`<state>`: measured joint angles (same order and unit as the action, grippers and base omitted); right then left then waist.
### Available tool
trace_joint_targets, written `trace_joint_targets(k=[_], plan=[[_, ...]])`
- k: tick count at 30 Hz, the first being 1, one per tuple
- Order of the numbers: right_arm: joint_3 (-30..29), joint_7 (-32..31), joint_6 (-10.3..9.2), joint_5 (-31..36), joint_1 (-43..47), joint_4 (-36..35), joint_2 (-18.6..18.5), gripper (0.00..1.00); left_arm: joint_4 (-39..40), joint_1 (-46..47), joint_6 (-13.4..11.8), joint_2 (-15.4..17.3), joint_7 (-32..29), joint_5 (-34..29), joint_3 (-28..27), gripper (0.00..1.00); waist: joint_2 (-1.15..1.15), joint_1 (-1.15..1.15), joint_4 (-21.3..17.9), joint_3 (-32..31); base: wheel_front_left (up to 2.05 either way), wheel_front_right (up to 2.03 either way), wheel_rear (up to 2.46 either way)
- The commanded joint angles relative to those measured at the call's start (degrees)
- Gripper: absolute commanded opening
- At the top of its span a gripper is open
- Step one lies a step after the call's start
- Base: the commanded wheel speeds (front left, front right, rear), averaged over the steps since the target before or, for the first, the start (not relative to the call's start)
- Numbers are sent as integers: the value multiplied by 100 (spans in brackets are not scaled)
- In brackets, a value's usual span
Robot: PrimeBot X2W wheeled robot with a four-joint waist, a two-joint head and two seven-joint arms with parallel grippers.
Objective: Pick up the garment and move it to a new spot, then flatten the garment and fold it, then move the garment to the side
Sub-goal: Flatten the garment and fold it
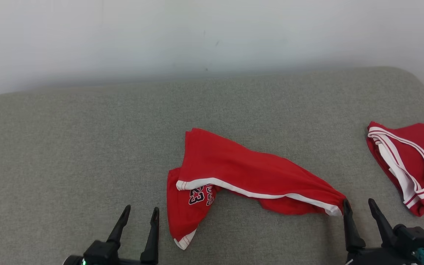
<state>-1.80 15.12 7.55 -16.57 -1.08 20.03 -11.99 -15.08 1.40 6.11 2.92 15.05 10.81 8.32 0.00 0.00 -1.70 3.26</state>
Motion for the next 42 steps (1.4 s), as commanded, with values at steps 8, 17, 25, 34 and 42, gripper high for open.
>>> trace_joint_targets(k=[8, 17, 25, 34, 42], plan=[[54, 1, -15, 262, -422, -303, 328, 100, -766, 1190, 116, -1, 16, 395, 580, 100, 0, 0, -295, 813, 0, 0, 0], [106, 1, -15, 270, -686, -374, 356, 100, -1672, 1909, 137, 1, 17, 1048, 747, 100, 0, 0, -486, 1145, 0, 0, 0], [31, 0, -15, 297, -698, -417, 379, 100, -1833, 1997, 133, 2, 17, 1260, 760, 25, 0, 0, -535, 1178, 0, 0, 0], [-113, 1, -15, 313, -563, -309, 434, 100, -1129, 1748, 133, 3, 17, 942, 545, 0, 0, 0, -328, 964, 0, 0, 0], [-78, 1, -15, 259, -367, -30, 480, 100, -388, 964, 134, 1, 17, 486, 196, 0, 0, 0, 43, 492, 0, 0, 0]])
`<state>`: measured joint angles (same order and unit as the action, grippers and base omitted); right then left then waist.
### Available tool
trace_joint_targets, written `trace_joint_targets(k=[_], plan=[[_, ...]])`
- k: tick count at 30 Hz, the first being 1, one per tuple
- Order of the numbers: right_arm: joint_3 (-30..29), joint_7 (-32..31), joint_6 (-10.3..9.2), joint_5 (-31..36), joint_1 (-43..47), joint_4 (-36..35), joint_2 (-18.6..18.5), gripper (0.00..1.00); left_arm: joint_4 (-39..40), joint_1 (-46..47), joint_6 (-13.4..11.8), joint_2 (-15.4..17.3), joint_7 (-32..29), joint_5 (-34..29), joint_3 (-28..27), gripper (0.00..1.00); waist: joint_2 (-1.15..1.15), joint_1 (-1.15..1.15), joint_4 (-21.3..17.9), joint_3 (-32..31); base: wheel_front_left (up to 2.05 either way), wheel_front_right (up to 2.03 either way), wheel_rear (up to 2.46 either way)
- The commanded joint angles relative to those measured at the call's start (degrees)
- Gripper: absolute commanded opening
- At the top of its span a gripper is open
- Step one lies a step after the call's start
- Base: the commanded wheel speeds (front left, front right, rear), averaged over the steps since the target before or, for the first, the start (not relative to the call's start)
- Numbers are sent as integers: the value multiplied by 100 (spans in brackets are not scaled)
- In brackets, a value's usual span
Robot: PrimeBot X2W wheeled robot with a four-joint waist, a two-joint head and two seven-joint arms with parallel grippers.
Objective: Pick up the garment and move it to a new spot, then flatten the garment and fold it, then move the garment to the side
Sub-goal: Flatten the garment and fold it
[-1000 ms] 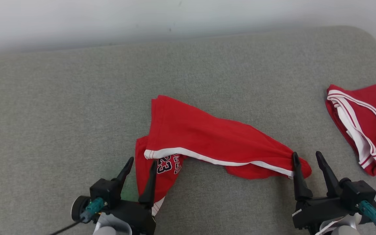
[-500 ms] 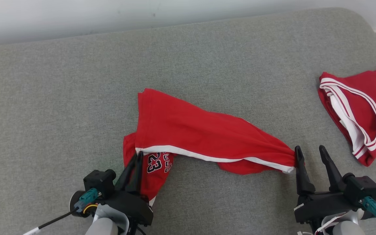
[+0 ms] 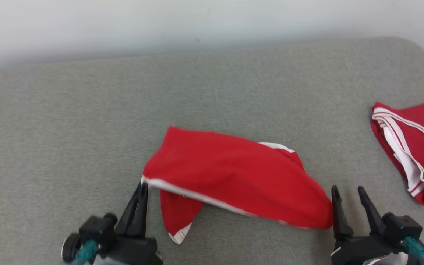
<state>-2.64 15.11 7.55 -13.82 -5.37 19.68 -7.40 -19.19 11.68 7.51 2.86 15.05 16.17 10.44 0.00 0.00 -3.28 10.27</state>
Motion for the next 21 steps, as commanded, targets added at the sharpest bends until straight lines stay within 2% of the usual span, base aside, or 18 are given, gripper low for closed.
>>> trace_joint_targets(k=[1, 9, 10, 11, 18, 21], plan=[[41, 2, -15, -24, 69, 40, 37, 100, 24, -157, -6, 7, 17, -116, -61, 0, 0, 0, 237, -251, 0, 0, 0], [166, 2, -15, -58, 113, 122, 97, 100, -296, -743, -5, 4, 17, -343, -417, 0, 0, 0, 344, -399, 0, 0, 0], [187, 2, -15, -66, 133, 111, 88, 100, -348, -766, -5, 4, 17, -357, -457, 55, 0, 0, 334, -413, 0, 0, 0], [215, 2, -15, -79, 156, 99, 71, 100, -385, -768, -22, 7, 17, -388, -509, 100, 0, 0, 315, -429, 0, 0, 0], [542, 2, -15, -178, 550, -50, -24, 100, -567, -1028, -286, 2, 17, -525, -756, 100, 0, 0, 173, -674, 0, 0, 0], [839, 2, -15, -249, 794, -147, -88, 100, -519, -1202, -284, 4, 17, -542, -783, 100, 0, 0, 139, -802, 0, 0, 0]])
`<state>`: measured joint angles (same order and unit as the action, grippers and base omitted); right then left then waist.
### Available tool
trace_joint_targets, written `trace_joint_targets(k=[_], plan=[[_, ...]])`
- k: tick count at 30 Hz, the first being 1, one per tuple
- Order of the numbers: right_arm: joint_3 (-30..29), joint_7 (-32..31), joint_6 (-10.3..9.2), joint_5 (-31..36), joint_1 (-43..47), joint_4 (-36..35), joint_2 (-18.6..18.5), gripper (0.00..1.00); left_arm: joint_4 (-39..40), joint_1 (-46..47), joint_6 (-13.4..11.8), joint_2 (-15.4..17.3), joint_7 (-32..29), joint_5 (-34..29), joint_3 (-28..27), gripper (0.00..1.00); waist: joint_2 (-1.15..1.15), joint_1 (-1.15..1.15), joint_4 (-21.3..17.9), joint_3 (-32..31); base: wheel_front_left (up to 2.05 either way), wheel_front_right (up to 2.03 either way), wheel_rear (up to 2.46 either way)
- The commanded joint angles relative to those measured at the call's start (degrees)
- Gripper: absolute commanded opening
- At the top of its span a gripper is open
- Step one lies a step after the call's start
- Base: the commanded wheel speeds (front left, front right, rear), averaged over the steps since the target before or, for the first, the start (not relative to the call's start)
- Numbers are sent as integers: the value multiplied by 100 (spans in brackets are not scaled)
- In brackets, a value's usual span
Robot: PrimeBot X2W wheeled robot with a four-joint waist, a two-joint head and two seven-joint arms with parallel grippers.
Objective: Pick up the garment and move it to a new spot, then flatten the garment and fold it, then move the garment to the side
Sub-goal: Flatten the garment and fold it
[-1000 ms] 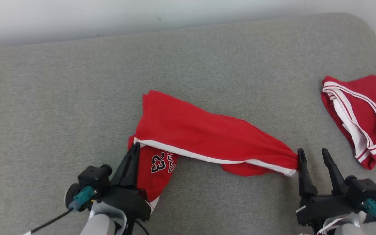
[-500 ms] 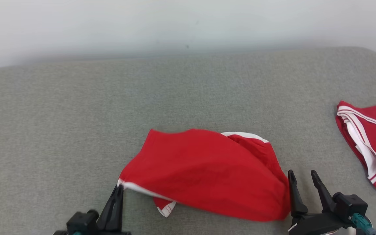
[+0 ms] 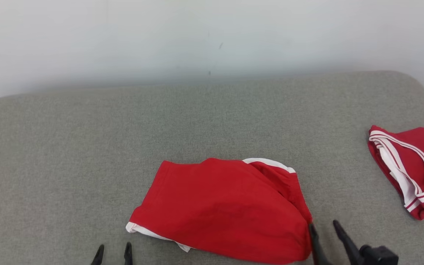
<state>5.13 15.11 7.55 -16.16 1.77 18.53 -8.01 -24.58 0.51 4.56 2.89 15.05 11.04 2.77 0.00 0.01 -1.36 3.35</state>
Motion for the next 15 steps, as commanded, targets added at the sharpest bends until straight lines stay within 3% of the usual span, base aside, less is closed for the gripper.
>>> trace_joint_targets(k=[1, 10, 15], plan=[[188, 1, -15, -36, 154, -60, -58, 100, 40, -142, 19, -1, 17, -42, -13, 100, 0, -1, -57, -145, 0, 0, 0], [941, 2, -15, -36, 390, -40, -256, 100, 182, -336, 37, 0, 17, -80, 101, 100, 0, -1, 38, -223, 0, 0, 0], [923, 1, -15, 125, 233, 76, -264, 100, 254, -341, 47, 0, 17, -76, 144, 100, 0, -1, 102, -197, 0, 0, 0]])
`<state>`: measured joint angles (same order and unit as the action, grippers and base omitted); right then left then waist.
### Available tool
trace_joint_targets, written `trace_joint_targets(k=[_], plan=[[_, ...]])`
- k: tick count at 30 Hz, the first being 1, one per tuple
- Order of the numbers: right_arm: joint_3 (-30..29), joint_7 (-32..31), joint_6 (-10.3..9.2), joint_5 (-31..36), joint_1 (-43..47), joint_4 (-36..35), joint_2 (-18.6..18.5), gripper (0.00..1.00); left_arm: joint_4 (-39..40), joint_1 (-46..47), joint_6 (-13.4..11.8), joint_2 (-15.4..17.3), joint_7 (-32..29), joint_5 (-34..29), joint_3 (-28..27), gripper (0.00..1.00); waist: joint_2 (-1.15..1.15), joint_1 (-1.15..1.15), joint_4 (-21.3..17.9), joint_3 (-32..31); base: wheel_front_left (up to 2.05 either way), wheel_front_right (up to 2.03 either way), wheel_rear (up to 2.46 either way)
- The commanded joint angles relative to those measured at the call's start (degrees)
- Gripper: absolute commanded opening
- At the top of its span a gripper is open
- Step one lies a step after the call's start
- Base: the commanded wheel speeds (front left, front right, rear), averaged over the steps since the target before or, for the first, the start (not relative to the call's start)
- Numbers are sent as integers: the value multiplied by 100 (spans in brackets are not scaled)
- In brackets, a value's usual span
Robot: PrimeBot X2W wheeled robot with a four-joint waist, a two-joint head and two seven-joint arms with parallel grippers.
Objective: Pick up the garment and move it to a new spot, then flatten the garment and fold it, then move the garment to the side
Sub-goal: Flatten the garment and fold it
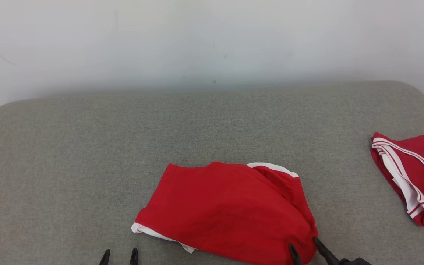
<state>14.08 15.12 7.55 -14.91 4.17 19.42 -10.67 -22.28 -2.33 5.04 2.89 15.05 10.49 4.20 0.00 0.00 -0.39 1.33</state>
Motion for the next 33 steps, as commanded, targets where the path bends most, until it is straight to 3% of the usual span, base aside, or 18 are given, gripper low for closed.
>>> trace_joint_targets(k=[1, 9, 13, 26, 33], plan=[[-37, 0, -15, 57, -40, 36, 17, 100, 20, -57, 2, 1, 17, -21, 6, 100, 0, 0, 18, 14, 0, 0, 0], [-225, 1, -15, 454, -309, 330, 163, 99, 17, -12, -18, 0, 17, 64, 30, 100, 0, 0, 90, 123, 0, 0, 0], [-288, 0, -15, 475, -386, 453, 219, 0, 32, 64, -26, 0, 17, 82, 59, 100, 0, 0, 141, 188, 0, 0, 0], [-757, 1, -15, 449, -1223, 229, 216, 0, 51, 272, 21, 0, 17, 68, 200, 100, 0, 0, 398, 477, 0, 0, 0], [-1083, 0, -15, 737, -2116, 1054, 129, 0, 2, 415, 29, -1, 17, 100, 371, 100, 0, 0, 800, 704, 0, 0, 0]])
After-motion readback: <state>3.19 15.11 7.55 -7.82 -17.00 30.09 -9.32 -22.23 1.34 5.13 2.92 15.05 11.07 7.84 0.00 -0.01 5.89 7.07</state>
